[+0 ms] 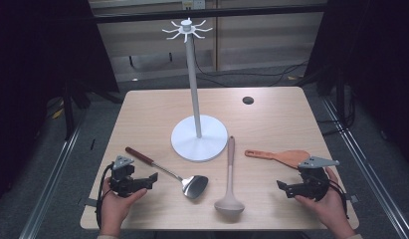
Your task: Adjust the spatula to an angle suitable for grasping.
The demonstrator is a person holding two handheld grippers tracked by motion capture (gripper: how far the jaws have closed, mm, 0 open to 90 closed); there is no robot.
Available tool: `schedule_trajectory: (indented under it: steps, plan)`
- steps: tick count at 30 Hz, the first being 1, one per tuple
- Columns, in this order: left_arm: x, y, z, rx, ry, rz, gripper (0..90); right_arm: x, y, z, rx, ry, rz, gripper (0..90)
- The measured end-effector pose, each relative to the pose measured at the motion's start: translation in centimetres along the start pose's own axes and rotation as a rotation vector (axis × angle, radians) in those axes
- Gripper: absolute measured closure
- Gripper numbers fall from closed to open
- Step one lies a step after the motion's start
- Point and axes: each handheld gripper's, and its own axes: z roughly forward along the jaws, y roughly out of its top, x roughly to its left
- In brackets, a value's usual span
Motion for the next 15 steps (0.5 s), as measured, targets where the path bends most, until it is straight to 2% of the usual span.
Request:
schedule_trajectory:
  steps: [4, 8, 13, 15]
  plan:
    - [0.2, 0.4, 0.7, 0.027, 0.020, 0.000, 6.0, 0.0, 0.0, 0.2, -0.004, 0.000, -0.007, 4.0]
    - [0.3, 0.8, 1.6, 0.054, 0.049, -0.018, 7.6, 0.0, 0.0, 0.2, -0.008, -0.007, 0.006, 4.0]
    - [0.1, 1.2, 2.0, 0.074, 0.078, -0.024, 11.5, -0.4, -0.3, -0.1, 0.002, -0.022, 0.003, 4.2]
    - [0.2, 1.2, 2.0, 0.087, 0.091, -0.020, 15.8, -0.5, -0.3, -0.4, -0.014, -0.021, 0.004, 4.4]
